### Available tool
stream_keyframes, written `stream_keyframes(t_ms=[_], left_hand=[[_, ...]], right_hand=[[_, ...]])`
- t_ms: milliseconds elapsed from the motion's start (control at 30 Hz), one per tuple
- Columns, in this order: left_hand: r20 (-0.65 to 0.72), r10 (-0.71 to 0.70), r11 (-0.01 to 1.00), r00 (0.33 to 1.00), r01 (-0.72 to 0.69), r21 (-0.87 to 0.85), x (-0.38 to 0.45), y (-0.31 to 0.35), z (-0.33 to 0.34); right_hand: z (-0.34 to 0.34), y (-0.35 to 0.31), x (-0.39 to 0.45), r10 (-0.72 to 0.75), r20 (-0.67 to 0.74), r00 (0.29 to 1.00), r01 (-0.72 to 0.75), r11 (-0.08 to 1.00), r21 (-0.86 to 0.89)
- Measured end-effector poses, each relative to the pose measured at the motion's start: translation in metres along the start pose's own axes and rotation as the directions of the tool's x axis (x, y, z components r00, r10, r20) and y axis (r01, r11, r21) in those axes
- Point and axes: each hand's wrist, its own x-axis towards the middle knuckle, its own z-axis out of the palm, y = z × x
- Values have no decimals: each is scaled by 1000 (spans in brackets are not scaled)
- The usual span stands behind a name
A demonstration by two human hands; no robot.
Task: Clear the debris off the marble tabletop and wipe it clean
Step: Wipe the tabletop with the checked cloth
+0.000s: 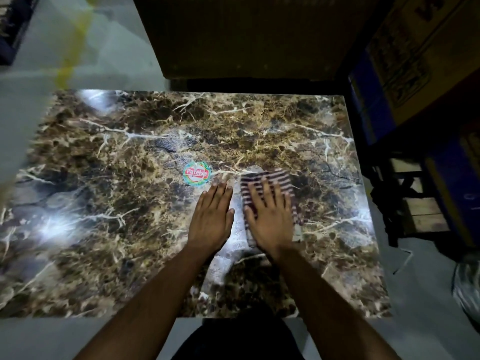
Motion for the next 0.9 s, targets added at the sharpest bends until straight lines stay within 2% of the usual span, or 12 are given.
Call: stream_keyframes(t_ms=[67,133,267,333,433,500,567,667,767,833,900], left_hand=[[-4,6,1000,1000,-6,-2,-5,2,0],[-3,17,1000,1000,-17,2,-11,2,1],[33,22,999,999,-21,-34,-34,7,2],[37,21,999,999,-20,-42,-51,11,0],[44,34,999,998,-33,-25,-78,18,4],[56,22,1000,998,-22,-10,-93,24,10],[46,18,1000,999,-17,-7,-104,27,12],[71,76,997,995,-75,-19,-115,26,13],[86,91,996,992,-90,-17,-131,25,14],[71,97,995,993,-96,-26,-139,28,14],[64,100,995,993,-99,-26,-143,33,16]], right_hand=[[-2,-9,7,-97,22,995,97,995,13],[-7,-5,23,-116,32,993,117,993,-25],[-6,23,7,129,-18,991,-129,992,-3],[0,21,-32,177,-40,983,-177,984,15],[14,-10,-87,75,-36,997,-74,997,26],[18,-22,-89,-21,-7,1000,21,1000,16],[9,-16,-70,-41,33,999,42,999,-6],[2,14,-57,85,22,996,-84,995,-47],[11,28,-96,224,-39,974,-225,974,-25],[19,13,-132,243,-39,969,-243,970,-6],[27,-10,-155,166,-10,986,-166,986,-1]])
